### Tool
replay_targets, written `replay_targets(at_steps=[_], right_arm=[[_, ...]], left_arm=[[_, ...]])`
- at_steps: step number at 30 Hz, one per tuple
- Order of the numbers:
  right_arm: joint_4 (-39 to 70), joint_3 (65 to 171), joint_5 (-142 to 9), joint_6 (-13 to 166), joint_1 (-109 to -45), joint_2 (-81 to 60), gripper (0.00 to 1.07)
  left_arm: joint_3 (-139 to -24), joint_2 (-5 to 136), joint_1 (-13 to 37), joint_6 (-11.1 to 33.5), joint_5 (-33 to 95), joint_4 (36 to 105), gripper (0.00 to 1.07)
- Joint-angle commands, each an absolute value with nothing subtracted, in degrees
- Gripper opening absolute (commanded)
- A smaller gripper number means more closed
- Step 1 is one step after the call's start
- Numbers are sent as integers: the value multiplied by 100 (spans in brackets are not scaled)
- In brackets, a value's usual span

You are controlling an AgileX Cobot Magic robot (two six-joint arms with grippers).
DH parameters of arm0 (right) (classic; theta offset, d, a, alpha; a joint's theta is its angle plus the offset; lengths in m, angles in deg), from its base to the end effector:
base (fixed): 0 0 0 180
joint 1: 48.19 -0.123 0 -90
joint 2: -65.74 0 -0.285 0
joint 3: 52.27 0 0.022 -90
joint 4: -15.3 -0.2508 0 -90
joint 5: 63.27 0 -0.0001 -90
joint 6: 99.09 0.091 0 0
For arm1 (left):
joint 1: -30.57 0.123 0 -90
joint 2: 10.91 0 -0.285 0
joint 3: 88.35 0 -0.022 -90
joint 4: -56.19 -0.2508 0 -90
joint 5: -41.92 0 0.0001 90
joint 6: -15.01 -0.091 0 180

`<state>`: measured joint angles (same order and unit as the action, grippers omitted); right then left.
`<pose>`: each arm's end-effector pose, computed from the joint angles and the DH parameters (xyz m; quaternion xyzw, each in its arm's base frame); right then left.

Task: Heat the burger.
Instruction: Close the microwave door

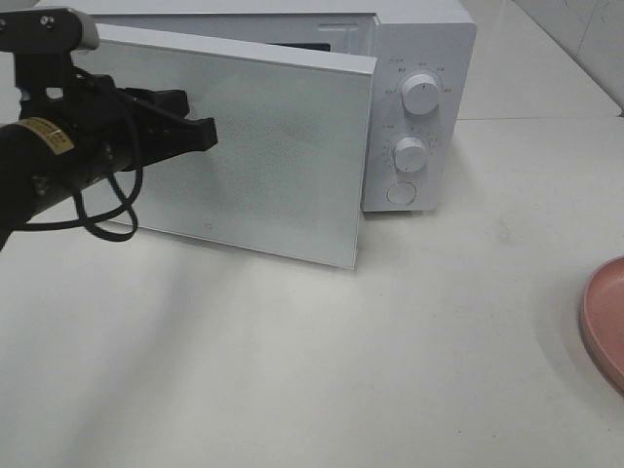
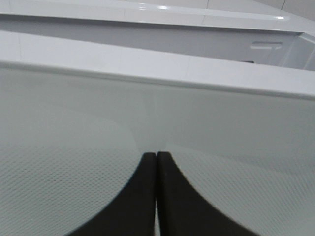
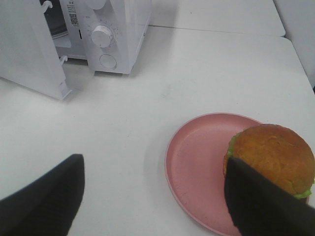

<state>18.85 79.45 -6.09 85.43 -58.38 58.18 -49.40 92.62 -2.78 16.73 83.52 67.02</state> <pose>-0.0028 -0.0053 0.2840 -0.0409 0.8326 0.0399 0.5510 0.2780 -0.1694 0.1966 0.1184 0.7642 -0.1878 0.6056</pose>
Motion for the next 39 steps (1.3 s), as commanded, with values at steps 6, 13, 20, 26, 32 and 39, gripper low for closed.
replay_targets(at_steps=[6, 13, 20, 26, 32, 39], right_arm=[[1880, 7928, -614, 8486, -5821, 5973, 76], [1880, 7928, -614, 8486, -5821, 5973, 76], [1880, 7928, -614, 8480, -5821, 5973, 76], [1880, 7928, -614, 8480, -5821, 5973, 76], [1880, 7928, -614, 8480, -5821, 5973, 76], [1880, 7928, -614, 8480, -5821, 5973, 76]], left_arm=[[-5748, 9760, -627, 1449, 8180, 7022, 0], [-6705, 10419, -880, 1231, 7951, 7412, 0], [-7415, 10854, -948, 1008, 7624, 7767, 0], [-7971, 11204, -948, 842, 7578, 8054, 0], [-8258, 11353, -948, 280, 7510, 8529, 0], [-8195, 11043, -1120, 63, 6232, 8455, 0]])
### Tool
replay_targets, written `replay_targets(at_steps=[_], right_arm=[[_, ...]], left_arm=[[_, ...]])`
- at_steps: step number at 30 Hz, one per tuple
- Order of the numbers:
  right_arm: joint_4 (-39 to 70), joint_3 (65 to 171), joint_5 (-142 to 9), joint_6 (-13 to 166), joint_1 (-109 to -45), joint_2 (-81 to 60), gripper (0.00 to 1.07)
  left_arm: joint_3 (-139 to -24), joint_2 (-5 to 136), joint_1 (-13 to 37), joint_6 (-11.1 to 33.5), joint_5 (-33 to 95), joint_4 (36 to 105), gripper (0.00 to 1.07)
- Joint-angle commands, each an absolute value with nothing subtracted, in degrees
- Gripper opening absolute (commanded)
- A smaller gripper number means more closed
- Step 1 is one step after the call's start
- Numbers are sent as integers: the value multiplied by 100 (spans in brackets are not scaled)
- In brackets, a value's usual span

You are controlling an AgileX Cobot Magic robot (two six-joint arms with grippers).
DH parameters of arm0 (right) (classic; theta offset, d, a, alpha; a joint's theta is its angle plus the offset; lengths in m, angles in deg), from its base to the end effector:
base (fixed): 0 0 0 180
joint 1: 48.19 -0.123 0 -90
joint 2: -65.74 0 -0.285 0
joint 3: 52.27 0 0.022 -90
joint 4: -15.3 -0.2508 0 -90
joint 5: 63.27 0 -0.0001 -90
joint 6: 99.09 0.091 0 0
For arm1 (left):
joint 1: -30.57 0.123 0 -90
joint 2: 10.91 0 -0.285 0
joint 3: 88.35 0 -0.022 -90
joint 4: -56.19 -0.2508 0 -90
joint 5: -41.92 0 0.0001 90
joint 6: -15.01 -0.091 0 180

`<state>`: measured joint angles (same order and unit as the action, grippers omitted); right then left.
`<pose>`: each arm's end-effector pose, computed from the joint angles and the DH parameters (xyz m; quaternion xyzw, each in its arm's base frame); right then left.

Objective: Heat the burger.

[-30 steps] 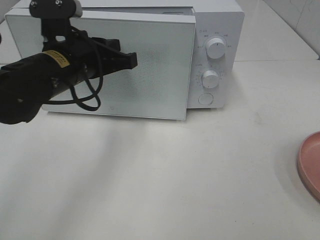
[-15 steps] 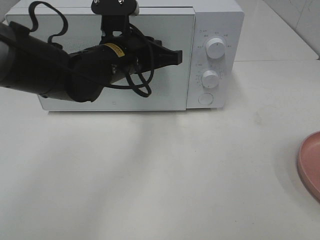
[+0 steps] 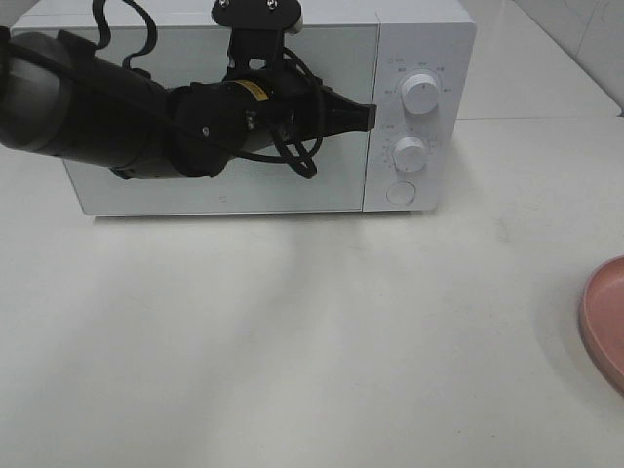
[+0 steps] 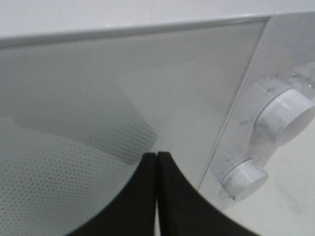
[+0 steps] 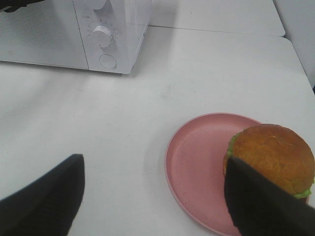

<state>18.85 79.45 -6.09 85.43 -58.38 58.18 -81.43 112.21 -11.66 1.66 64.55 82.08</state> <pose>-0.0028 -0.0053 0.2840 -0.0409 0.8326 0.0399 0.5510 0.3408 -0.2888 0.1872 0.1737 0.7964 -0.1951 0.5455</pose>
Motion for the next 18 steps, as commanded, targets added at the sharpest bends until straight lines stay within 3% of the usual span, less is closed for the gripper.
replay_targets(at_steps=[1, 5, 6, 7, 8, 9, 10, 11, 12, 13, 14, 18], right_arm=[[1880, 7928, -614, 8480, -5821, 5973, 76], [1880, 7928, -614, 8480, -5821, 5973, 76], [1880, 7928, -614, 8480, -5821, 5973, 76], [1880, 7928, -614, 8480, -5821, 5973, 76], [1880, 7928, -614, 8480, -5821, 5973, 76], [1880, 7928, -614, 8480, -5821, 5973, 76], [1880, 7928, -614, 8480, -5821, 5973, 76], [1880, 7928, -614, 8480, -5821, 5973, 76], [1880, 7928, -614, 8480, -5821, 5973, 76], [1880, 7928, -614, 8480, -5821, 5973, 76], [1880, 7928, -614, 8480, -5821, 5973, 76], [1880, 7928, -614, 8480, -5821, 5973, 76]], left_arm=[[-8195, 11043, -1120, 63, 6232, 8455, 0], [-7988, 10740, -1275, -190, 5441, 8455, 1], [-7931, 10602, -1286, -247, 4926, 8455, 12], [-7931, 10602, -1286, -247, 4926, 8455, 12], [-7925, 10482, -1286, -258, 4238, 8455, 32], [-7925, 10425, -1281, -258, 3946, 8455, 43], [-7925, 10425, -1281, -258, 3946, 8455, 43], [-7925, 10333, -1269, -264, 3350, 8415, 76], [-7925, 10299, -1263, -264, 3086, 8409, 90], [-7925, 10299, -1263, -264, 3086, 8409, 90], [-7925, 10230, -1263, -264, 2708, 8392, 102], [-7925, 10195, -1263, -264, 2204, 8386, 100]])
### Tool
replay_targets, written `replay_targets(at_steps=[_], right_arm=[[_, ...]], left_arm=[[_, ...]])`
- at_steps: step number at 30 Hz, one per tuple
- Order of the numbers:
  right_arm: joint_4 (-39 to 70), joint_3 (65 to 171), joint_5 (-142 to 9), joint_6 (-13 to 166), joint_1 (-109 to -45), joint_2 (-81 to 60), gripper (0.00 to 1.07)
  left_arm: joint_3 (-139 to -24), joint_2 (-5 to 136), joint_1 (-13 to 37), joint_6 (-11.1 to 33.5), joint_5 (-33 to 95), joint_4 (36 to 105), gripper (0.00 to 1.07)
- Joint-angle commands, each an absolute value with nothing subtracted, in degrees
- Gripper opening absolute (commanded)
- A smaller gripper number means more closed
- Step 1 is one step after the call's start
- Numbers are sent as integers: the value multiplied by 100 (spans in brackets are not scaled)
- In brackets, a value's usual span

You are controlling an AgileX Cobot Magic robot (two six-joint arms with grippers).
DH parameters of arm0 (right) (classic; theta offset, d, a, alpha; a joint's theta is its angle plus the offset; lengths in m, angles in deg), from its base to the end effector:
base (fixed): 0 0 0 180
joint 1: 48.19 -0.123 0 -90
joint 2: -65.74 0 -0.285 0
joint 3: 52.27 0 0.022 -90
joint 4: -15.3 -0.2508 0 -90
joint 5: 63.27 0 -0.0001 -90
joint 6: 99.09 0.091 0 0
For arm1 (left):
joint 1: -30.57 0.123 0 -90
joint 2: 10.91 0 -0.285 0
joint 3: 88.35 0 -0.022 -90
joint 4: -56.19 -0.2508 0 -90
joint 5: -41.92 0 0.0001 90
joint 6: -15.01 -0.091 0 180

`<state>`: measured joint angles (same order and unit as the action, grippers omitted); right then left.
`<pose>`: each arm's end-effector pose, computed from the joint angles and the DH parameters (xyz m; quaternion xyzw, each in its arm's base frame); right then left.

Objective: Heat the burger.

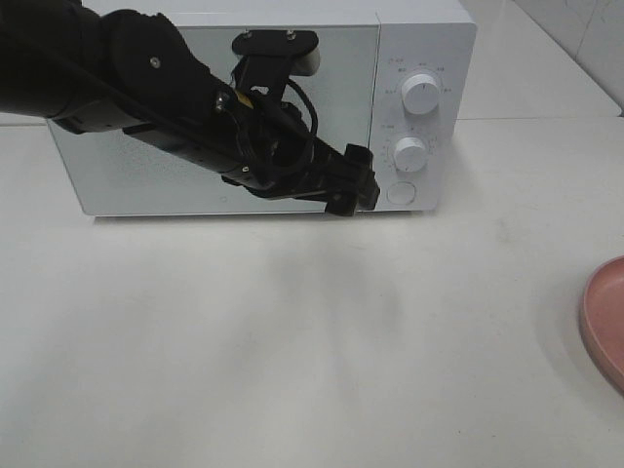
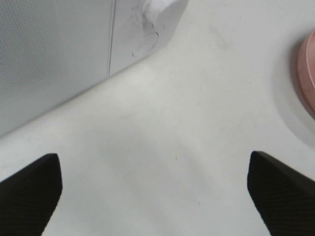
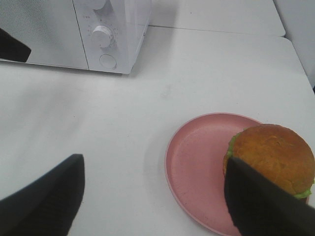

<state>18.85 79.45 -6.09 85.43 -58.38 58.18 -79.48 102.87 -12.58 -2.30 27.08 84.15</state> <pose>-0.0028 -0.0053 0.2840 -0.0409 0.8326 0.0399 0.5510 0.2849 -0.2821 0.2022 0.2867 0.8797 -0.2174 0.3111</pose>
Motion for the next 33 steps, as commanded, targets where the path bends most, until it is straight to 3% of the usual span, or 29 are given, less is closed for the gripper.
replay_targets(at_steps=[1, 11, 14, 16, 19, 22, 24, 27, 33], right_arm=[[1880, 7928, -614, 8480, -5821, 5973, 76], [1880, 7928, -614, 8480, -5821, 5973, 76], [1880, 7928, -614, 8480, -5821, 5973, 76], [1880, 7928, -614, 8480, -5821, 5973, 76], [1880, 7928, -614, 8480, -5821, 5973, 76], [1880, 7928, -614, 8480, -5821, 5973, 76], [1880, 7928, -614, 8480, -5821, 5973, 76], [1880, 7928, -614, 8480, -5821, 5973, 76], [1880, 7928, -614, 8480, -5821, 5973, 76]], left_arm=[[-7925, 10150, -1263, -264, 1763, 8386, 100], [-7931, 9852, -1246, -241, 38, 7916, 100], [-7931, 9600, -1029, 85, -380, 7876, 100], [-7931, 9353, -662, 332, -672, 7842, 100], [-7931, 9124, -215, 366, -1056, 7842, 100], [-7931, 9061, -77, 366, -1165, 7830, 100], [-7920, 8746, 599, 366, -1652, 7658, 100], [-7920, 8534, 1046, 515, -1967, 7418, 100], [-7920, 8236, 1567, 664, -2185, 7085, 100]])
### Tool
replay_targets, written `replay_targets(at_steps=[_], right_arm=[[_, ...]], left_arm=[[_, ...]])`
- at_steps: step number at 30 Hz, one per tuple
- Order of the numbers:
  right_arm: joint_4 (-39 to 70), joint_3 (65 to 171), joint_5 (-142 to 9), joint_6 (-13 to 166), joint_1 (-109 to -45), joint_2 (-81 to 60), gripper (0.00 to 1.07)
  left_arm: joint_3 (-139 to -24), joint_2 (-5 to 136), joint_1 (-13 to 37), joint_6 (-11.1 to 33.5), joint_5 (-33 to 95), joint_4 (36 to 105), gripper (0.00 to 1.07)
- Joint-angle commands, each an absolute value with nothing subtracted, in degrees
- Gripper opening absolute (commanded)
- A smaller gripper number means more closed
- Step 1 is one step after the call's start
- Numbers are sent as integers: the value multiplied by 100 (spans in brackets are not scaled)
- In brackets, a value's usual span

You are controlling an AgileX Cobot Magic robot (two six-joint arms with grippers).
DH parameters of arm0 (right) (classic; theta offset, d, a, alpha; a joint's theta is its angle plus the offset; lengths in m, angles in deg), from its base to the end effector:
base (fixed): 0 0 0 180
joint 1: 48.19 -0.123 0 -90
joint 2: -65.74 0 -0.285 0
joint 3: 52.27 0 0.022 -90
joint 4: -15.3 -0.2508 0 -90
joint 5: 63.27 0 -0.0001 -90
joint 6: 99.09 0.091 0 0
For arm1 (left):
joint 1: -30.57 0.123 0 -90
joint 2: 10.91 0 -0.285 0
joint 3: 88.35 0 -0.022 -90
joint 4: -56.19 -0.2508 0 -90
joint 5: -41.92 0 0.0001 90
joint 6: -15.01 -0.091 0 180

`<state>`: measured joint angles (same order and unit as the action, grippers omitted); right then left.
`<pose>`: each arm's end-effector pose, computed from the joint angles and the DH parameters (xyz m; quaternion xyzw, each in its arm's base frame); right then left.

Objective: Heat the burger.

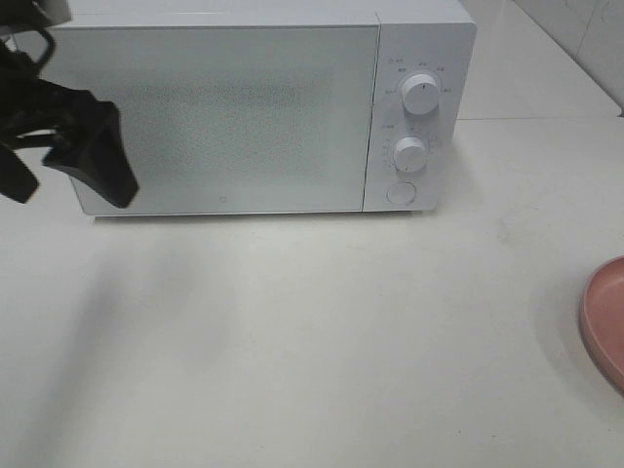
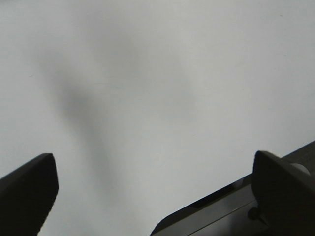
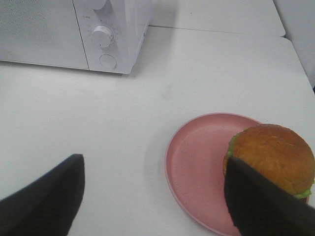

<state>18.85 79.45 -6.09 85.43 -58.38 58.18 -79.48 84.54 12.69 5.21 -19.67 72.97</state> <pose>-0.0028 -0.0053 0.2840 -0.0409 0.8326 0.0399 0.5510 0.2769 -0.1136 0.2810 0.1833 0.9660 -0.1441 0.1115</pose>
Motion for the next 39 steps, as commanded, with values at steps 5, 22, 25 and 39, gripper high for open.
replay_targets(at_steps=[5, 22, 25, 39], right_arm=[[1880, 7928, -614, 8480, -5821, 5973, 76], [1880, 7928, -614, 8480, -5821, 5973, 76], [1880, 7928, -614, 8480, -5821, 5973, 76], [1880, 7928, -614, 8480, -5821, 5973, 76]], left_arm=[[-7438, 7652, 2289, 796, -2288, 6793, 100], [-5341, 5772, 2696, 813, -2294, 6822, 100], [-5129, 5383, 2696, 819, -2288, 6822, 100], [-4064, 3297, 2696, 842, -1933, 6793, 100]])
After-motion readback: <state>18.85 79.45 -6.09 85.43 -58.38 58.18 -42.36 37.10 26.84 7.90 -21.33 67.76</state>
